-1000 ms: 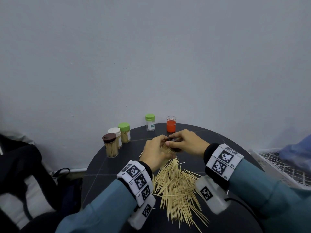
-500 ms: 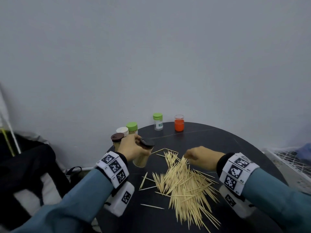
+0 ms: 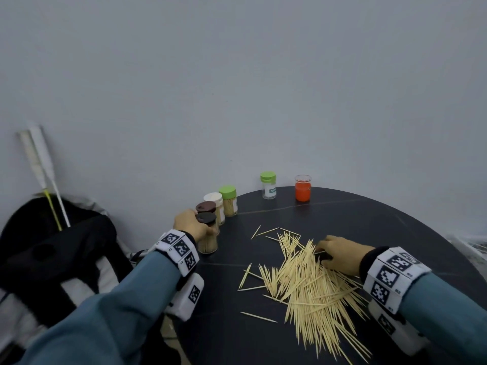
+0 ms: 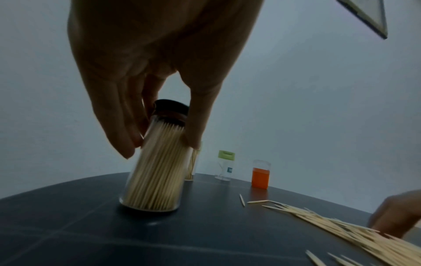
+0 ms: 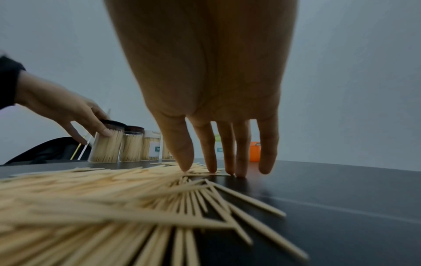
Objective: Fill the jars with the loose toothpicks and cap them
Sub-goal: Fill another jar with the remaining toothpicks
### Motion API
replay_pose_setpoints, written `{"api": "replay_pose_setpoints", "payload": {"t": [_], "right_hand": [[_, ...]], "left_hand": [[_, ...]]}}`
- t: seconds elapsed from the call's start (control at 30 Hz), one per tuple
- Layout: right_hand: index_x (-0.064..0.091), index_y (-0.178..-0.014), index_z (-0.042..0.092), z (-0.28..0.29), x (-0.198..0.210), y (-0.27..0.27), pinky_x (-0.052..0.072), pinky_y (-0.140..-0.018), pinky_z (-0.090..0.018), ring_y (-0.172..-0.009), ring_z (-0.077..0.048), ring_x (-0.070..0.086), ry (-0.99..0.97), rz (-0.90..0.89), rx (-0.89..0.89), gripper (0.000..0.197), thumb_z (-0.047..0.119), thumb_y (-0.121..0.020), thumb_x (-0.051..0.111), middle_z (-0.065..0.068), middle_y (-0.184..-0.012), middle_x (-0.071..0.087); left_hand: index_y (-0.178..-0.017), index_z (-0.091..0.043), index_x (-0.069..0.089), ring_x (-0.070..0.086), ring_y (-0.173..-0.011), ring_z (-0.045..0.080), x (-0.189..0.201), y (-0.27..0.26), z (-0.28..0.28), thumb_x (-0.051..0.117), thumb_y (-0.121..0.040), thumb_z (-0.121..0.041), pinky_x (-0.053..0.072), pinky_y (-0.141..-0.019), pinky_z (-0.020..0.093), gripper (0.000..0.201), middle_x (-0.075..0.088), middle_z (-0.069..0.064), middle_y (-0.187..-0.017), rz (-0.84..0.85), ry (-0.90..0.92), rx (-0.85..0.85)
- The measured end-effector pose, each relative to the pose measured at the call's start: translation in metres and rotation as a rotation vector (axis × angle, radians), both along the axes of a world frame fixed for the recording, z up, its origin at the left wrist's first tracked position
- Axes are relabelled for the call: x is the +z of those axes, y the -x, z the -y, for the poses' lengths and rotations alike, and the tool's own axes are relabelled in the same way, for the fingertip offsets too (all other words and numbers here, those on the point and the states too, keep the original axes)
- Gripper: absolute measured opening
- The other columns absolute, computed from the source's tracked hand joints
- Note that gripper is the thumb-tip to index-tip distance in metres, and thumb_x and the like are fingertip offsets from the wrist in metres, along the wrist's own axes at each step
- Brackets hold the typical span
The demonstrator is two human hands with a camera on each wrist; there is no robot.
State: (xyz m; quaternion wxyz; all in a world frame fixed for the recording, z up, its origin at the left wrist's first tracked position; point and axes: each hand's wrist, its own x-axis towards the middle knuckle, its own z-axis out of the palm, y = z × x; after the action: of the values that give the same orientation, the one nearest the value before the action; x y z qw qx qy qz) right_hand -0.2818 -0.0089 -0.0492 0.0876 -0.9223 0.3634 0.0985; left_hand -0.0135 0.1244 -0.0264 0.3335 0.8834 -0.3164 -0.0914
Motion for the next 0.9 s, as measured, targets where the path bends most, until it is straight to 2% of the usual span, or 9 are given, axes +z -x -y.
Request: {"api": "replay_pose_setpoints", "payload": {"t": [0.1, 0.2, 0.27, 0.37, 0.47, 0.6, 0.73, 0.9], "right_hand": [[0.043, -0.134, 0.010, 0.001, -0.001, -0.001, 0.039, -0.102, -0.030, -0.122, -0.022, 0.046, 0.005, -0.012, 0.007, 0.039, 0.020, -0.096, 0.043, -0.008, -0.133, 0.043], [0.044, -0.132, 0.009, 0.001, -0.002, -0.001, 0.039, -0.102, -0.031, -0.123, -0.022, 0.045, 0.007, -0.018, -0.003, 0.037, 0.020, -0.097, 0.042, -0.008, -0.133, 0.042], [0.041, -0.135, 0.009, 0.000, -0.002, -0.002, 0.038, -0.102, -0.030, -0.125, -0.023, 0.044, 0.015, -0.024, -0.004, 0.039, 0.019, -0.097, 0.041, -0.009, -0.135, 0.041], [0.036, -0.138, 0.008, -0.001, -0.003, -0.003, 0.037, -0.103, -0.031, -0.127, -0.024, 0.042, 0.023, -0.029, -0.010, 0.041, 0.017, -0.097, 0.040, -0.010, -0.137, 0.039], [0.036, -0.136, 0.007, -0.001, -0.003, -0.003, 0.037, -0.102, -0.032, -0.127, -0.025, 0.042, 0.020, -0.030, -0.015, 0.040, 0.015, -0.097, 0.039, -0.011, -0.137, 0.039], [0.037, -0.137, 0.008, -0.001, 0.000, 0.000, 0.038, -0.103, -0.032, -0.126, -0.024, 0.043, 0.005, -0.015, -0.008, 0.042, 0.016, -0.097, 0.041, -0.011, -0.136, 0.041], [0.040, -0.136, 0.010, 0.008, 0.006, 0.007, 0.039, -0.103, -0.033, -0.124, -0.022, 0.044, -0.006, -0.009, -0.016, 0.041, 0.018, -0.096, 0.044, -0.008, -0.135, 0.042], [0.041, -0.134, 0.006, 0.034, 0.014, 0.016, 0.035, -0.100, -0.030, -0.126, -0.023, 0.042, 0.017, -0.044, -0.055, 0.040, 0.019, -0.097, 0.044, -0.011, -0.136, 0.042]], "left_hand": [[-0.100, 0.002, 0.064, 0.060, -0.094, 0.031, -0.002, -0.005, 0.002, 0.078, -0.075, -0.017, 0.042, -0.071, 0.031, 0.034, 0.066, 0.018, -0.103, 0.003, -0.029, 0.020], [-0.104, 0.004, 0.062, 0.061, -0.099, 0.033, -0.004, -0.008, 0.004, 0.078, -0.074, -0.016, 0.044, -0.071, 0.033, 0.039, 0.065, 0.021, -0.108, 0.007, -0.030, 0.047], [-0.116, 0.004, 0.053, 0.056, -0.108, 0.035, -0.004, -0.006, 0.005, 0.080, -0.071, -0.016, 0.046, -0.082, 0.037, 0.056, 0.059, 0.021, -0.117, 0.012, -0.019, 0.064], [-0.129, 0.000, 0.039, 0.042, -0.122, 0.034, -0.003, 0.002, 0.007, 0.082, -0.069, -0.017, 0.040, -0.098, 0.041, 0.076, 0.044, 0.019, -0.130, 0.104, 0.000, 0.047], [-0.135, -0.006, 0.035, 0.033, -0.126, 0.031, 0.000, 0.017, 0.012, 0.076, -0.075, -0.017, 0.036, -0.102, 0.043, 0.074, 0.038, 0.016, -0.135, 0.199, 0.054, -0.020], [-0.133, -0.009, 0.040, 0.036, -0.126, 0.029, 0.008, 0.038, 0.027, 0.072, -0.078, -0.017, 0.033, -0.105, 0.043, 0.065, 0.042, 0.013, -0.134, 0.299, 0.094, -0.154], [-0.131, -0.008, 0.045, 0.042, -0.126, 0.027, 0.017, 0.052, 0.053, 0.072, -0.080, -0.015, 0.034, -0.105, 0.035, 0.058, 0.044, 0.014, -0.134, 0.224, 0.128, -0.318], [-0.131, -0.006, 0.047, 0.045, -0.126, 0.025, 0.028, 0.055, 0.098, 0.071, -0.082, -0.013, 0.034, -0.099, 0.028, 0.055, 0.048, 0.013, -0.135, 0.212, 0.062, -0.396]]}}
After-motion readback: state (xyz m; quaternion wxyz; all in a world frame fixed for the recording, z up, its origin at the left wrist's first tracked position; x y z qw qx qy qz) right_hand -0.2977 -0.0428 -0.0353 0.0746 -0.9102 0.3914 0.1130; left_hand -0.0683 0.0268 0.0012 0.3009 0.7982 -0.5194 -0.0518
